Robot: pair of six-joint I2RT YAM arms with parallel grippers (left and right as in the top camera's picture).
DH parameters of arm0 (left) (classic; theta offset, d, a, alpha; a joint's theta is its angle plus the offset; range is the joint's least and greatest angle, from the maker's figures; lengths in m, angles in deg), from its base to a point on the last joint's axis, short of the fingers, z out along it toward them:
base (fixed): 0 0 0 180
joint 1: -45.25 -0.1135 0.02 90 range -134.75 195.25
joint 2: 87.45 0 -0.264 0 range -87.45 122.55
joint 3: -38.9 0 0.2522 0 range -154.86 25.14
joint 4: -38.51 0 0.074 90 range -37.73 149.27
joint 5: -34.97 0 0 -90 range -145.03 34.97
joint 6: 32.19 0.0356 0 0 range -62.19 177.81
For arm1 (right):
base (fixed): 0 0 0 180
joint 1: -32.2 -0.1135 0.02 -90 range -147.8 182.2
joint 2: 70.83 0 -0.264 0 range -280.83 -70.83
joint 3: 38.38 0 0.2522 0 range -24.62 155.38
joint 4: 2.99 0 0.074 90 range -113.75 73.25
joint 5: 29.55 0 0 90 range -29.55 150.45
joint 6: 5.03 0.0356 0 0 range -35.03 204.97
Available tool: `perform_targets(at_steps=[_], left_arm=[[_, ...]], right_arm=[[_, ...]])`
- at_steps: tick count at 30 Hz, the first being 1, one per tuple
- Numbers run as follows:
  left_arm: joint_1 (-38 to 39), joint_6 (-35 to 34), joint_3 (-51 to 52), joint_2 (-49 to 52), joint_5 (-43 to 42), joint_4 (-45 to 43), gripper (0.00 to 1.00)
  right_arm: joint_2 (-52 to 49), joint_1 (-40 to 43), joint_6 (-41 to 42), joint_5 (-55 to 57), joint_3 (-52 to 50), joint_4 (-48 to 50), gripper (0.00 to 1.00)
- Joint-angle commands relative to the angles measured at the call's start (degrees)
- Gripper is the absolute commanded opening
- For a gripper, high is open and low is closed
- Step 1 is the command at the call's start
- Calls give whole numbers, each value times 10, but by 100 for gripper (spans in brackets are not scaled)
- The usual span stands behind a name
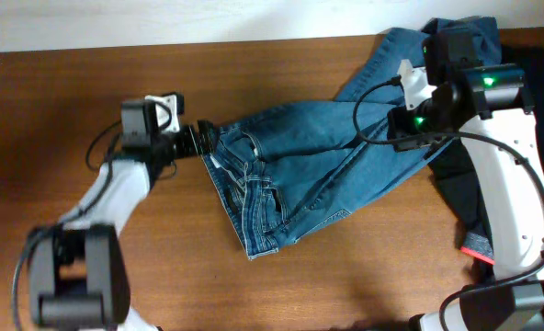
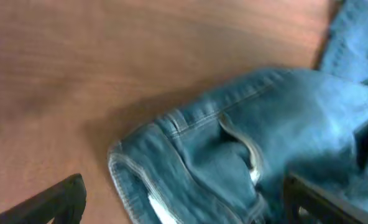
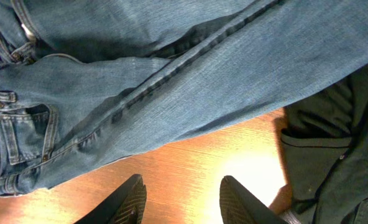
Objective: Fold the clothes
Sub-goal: 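Reach the left gripper to the jeans waistband and grasp it, then pull the waistband left with the left gripper, stretching the jeans across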
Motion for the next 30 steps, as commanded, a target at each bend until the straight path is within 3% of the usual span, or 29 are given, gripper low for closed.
perform_targets(at_steps=[1,6,12,20,22,23,24,28,30], left_arm=[[-6,-7,-80,55,-20,24,99],[-5,-8,-114,107,-54,67,100],[-3,-5,-114,128,-16,149,99],[16,3,-113,139,-13,152,98],[25,3,-113,141,-12,148,93],[28,3,-113,141,-11,147,89],[32,3,-113,141,-11,144,75],[37,3,-113,141,-2,131,48],[37,3,-114,141,9,127,25]], right_arm=[[7,6,7,-9,8,0,44],[7,6,7,-9,8,0,44],[7,6,7,-9,8,0,44],[7,6,7,-9,8,0,44],[7,6,7,-9,8,0,44],[7,6,7,-10,8,0,44],[7,6,7,-10,8,0,44],[7,6,7,-9,8,0,44],[7,6,7,-9,8,0,44]])
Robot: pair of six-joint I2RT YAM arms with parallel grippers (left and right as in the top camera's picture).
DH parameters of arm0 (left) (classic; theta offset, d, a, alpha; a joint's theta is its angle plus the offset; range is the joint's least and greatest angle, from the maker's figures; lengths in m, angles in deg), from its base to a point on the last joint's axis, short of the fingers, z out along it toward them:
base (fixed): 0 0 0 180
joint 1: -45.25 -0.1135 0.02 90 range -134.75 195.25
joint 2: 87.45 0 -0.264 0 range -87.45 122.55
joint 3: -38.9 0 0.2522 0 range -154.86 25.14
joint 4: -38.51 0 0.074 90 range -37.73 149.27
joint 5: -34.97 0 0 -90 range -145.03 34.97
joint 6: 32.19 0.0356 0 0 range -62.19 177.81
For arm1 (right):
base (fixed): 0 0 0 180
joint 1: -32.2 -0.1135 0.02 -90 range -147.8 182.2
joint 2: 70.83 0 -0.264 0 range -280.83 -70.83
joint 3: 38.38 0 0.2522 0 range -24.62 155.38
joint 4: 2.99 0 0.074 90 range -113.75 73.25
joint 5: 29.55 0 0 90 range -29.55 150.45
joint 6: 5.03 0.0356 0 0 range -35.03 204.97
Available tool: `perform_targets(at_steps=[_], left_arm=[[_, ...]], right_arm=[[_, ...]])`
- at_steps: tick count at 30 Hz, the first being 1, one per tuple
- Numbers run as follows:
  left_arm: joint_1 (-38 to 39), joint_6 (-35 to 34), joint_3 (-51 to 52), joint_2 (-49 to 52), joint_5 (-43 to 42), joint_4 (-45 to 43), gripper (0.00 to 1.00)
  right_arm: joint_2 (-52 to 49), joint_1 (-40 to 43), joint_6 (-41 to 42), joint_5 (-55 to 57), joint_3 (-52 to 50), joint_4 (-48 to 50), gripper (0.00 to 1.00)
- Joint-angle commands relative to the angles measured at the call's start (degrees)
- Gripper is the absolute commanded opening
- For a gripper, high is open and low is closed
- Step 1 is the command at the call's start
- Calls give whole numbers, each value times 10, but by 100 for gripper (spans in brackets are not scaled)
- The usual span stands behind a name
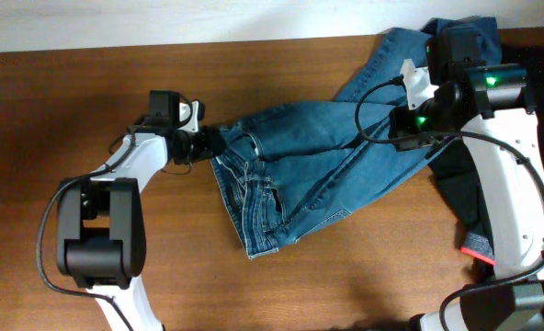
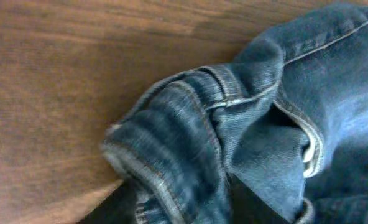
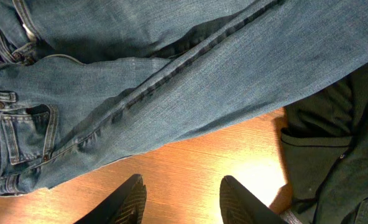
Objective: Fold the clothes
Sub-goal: 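Pull the waistband left with the left gripper, stretching the jeans across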
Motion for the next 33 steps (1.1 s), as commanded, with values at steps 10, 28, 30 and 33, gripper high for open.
perform_targets(at_steps=[10,28,30,33], left_arm=[[-42,34,-84,-39,73,13,0],[-208,57,-255,-47,111,78,83],[-207,60,-255,-48,95,92,99],[-206,70,-255,-49,64,125,99]], right_arm=[[7,3,7,-5,8,0,43],[24,3,18,-5,8,14,43],[24,3,19,-5,8,18,43],[24,3,29,-1,8,24,43]])
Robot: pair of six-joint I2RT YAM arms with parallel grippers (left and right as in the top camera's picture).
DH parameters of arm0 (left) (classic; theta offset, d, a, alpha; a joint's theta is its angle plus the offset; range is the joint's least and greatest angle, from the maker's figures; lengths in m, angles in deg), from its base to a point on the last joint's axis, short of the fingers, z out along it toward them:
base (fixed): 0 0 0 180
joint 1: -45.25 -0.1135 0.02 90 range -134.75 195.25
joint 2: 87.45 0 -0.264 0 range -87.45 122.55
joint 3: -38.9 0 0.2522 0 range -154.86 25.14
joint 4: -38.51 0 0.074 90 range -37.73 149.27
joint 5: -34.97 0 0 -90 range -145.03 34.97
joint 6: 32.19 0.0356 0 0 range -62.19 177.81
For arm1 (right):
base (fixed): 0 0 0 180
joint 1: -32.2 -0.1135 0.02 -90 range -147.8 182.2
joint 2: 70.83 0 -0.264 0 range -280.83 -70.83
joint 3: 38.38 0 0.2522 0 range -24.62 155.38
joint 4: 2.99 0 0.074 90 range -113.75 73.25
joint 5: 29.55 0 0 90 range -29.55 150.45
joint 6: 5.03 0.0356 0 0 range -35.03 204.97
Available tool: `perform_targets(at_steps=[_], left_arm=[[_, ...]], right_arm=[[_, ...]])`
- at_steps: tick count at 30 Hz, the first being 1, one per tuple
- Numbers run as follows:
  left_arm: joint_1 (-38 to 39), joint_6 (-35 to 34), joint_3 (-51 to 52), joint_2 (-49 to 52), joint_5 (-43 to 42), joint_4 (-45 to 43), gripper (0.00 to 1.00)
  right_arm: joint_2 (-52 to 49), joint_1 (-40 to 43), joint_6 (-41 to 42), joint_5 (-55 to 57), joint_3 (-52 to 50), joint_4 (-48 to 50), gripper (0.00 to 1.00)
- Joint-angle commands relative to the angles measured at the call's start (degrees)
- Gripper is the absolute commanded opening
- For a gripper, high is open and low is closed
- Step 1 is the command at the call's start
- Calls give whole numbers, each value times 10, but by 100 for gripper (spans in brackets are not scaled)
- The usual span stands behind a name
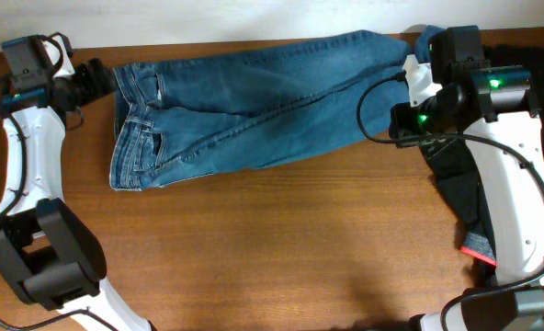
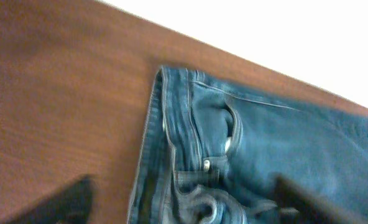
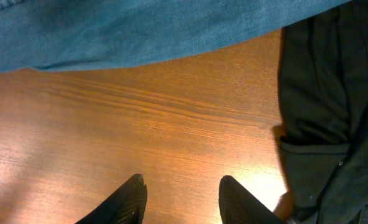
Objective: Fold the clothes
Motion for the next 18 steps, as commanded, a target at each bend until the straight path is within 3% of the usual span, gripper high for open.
perform_targets(at_steps=[1,7,14,18], left_arm=[[8,18,-10,-16,-54,41,99],[9,38,-10,-17,-67,167,99],[9,74,-7,-14,139,219,99],[8,87,0,-14,112,235,99]], right_arm=[[15,3,18,3,8,5,43],[15,3,19,12,8,5,43],[15,3,19,12,8,5,44],[14,3,17,12,8,2,44]])
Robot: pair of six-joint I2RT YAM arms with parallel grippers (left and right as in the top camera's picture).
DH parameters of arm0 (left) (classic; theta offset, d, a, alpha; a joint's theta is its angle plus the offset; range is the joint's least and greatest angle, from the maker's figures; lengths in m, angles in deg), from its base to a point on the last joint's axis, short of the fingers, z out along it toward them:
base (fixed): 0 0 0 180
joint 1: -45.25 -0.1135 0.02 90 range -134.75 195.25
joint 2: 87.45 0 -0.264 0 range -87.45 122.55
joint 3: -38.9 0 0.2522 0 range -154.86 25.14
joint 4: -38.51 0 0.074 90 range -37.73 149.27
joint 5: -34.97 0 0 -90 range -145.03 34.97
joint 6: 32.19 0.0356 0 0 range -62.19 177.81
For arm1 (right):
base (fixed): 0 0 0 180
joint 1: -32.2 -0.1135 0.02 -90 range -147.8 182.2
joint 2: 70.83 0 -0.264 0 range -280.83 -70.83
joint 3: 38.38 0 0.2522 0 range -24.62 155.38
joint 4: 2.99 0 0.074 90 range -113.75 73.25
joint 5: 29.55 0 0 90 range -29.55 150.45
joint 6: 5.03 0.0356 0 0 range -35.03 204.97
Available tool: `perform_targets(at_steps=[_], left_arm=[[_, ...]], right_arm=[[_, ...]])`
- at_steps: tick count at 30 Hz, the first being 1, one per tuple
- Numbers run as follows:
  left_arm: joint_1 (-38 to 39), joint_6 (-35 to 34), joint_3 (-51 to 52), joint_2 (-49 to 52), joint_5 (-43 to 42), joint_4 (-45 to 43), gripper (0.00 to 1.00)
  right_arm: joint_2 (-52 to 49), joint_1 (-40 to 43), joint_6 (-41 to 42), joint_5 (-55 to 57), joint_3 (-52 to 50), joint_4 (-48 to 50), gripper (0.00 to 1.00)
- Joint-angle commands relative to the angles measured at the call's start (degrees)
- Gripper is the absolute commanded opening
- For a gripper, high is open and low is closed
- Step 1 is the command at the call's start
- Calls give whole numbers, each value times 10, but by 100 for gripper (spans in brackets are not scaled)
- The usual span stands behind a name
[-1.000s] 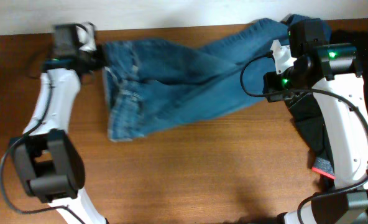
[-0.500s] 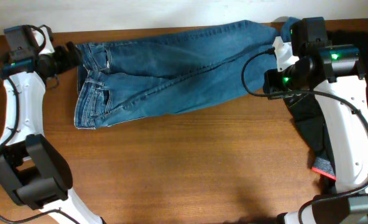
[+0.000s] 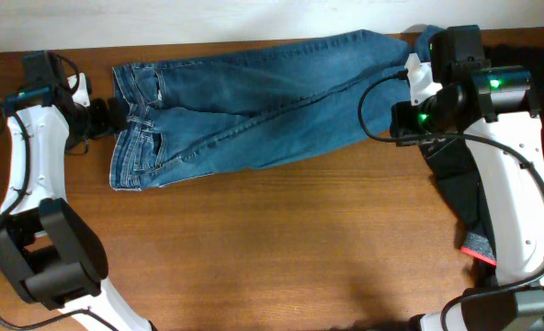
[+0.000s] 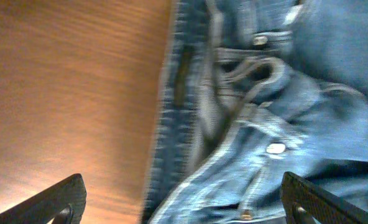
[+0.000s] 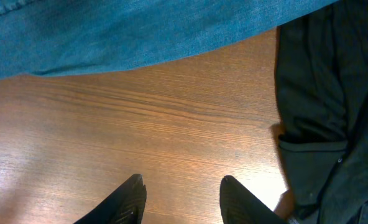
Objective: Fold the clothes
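Observation:
Blue jeans [image 3: 254, 101] lie stretched along the table's far edge, waistband at the left, legs running right. My left gripper [image 3: 113, 113] is open at the waistband's left edge, and its wrist view looks down on the waistband and rivets [image 4: 258, 112] between wide-apart fingers [image 4: 59, 199]. My right gripper [image 5: 183, 186] is open over bare wood near the leg ends, holding nothing. The denim legs [image 5: 140, 31] fill the top of that view.
A pile of dark clothing [image 3: 520, 101] lies at the right under the right arm, also seen as dark cloth [image 5: 327, 93] in the right wrist view. A red object [image 3: 479, 246] sits near the right edge. The wooden table [image 3: 272, 248] spreads in front.
My left gripper moved from the far left corner, off the jeans, down and right to the waistband's left edge. The jeans and the right arm stayed put.
The jeans first lay crumpled mid-table with my open left gripper at the waistband. Then the gripper was on the waistband. Later the jeans lay spread along the far edge and the gripper was open beyond them. Now it is back at the waistband.

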Motion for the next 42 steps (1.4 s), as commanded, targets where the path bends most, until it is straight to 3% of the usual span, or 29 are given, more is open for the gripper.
perform_targets(at_steps=[1,4,18,19,21,24,26,30,34,39,42], left_arm=[[0,26,5,-13,-4,16,99],[5,33,21,-13,-39,10,99],[23,61,140,-12,-52,-84,97],[23,61,144,-12,-70,-83,89],[23,61,150,-12,-130,-72,52],[23,67,150,-12,-233,-36,12],[22,81,150,-12,-290,2,0],[12,177,149,-12,-344,111,0],[-12,199,149,-12,-288,185,0],[-59,54,149,-12,-76,200,0],[-81,42,149,-12,-84,208,0]], right_arm=[[14,3,3,7,8,-1,44],[14,3,3,17,8,0,45],[14,3,6,20,8,-16,44],[14,3,6,20,8,-15,44],[14,3,6,20,8,-15,44],[14,3,6,20,8,-15,44],[14,3,6,20,8,-15,44],[14,3,5,21,8,-16,44],[14,3,5,21,8,-15,45],[14,3,5,21,8,-15,45],[14,3,5,21,8,-15,45]])
